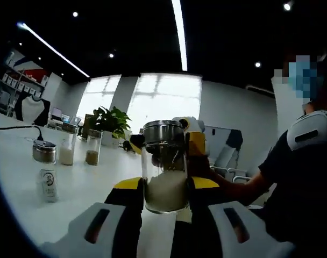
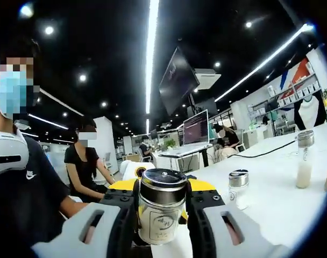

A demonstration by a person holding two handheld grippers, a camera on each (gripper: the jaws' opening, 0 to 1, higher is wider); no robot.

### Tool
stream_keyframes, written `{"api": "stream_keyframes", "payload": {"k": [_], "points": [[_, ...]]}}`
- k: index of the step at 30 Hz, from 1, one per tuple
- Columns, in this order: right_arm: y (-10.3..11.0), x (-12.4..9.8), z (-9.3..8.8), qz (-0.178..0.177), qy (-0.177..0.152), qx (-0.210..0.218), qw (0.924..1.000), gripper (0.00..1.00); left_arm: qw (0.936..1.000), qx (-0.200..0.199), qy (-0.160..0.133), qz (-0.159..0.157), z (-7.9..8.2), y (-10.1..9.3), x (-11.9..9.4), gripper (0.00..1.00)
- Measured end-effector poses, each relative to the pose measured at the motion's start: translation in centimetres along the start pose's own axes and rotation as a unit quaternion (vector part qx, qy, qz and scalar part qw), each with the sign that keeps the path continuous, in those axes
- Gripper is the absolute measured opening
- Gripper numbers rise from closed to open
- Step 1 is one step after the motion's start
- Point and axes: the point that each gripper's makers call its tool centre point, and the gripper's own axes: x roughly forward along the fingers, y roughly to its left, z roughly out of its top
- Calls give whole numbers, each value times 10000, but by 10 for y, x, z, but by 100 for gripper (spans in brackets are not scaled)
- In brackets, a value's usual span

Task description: Rotate the seasoning bottle until the label or dispensing opening points toward the visible target arrow and the bottle remains upright within the marked orientation range

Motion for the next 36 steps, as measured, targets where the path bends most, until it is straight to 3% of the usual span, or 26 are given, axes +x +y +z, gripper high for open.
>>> {"api": "stream_keyframes", "payload": {"k": [5,10,14,18,20,22,25,31,35,36], "points": [[-17,1,-4,-655,212,-455,9966,32,9961,564,140,663,-3,18,1,34],[-30,-1,2,-1212,17,-402,9918,32,9915,709,125,1080,0,25,7,35],[-38,-2,0,-1742,52,-653,9825,32,9773,1302,371,1628,-4,35,11,36],[-41,-1,0,-2164,64,-1005,9711,32,9647,1520,464,2100,-7,43,15,38],[-42,0,-2,-2246,36,-946,9698,32,9538,1769,536,2370,-7,48,14,38],[-43,-1,-1,-2278,-44,-883,9697,32,9467,1945,583,2499,-9,51,13,38],[-42,2,-2,-2144,-46,-828,9732,32,9452,1946,645,2543,-10,54,9,38],[-36,6,-1,-1654,72,-1047,9806,31,9536,1860,602,2289,-4,53,0,36],[-28,5,-4,-1189,289,-1260,9845,31,9645,1744,569,1898,-3,45,-2,36],[-26,5,-8,-1058,423,-1340,9844,31,9713,1617,458,1684,0,41,-3,36]]}}
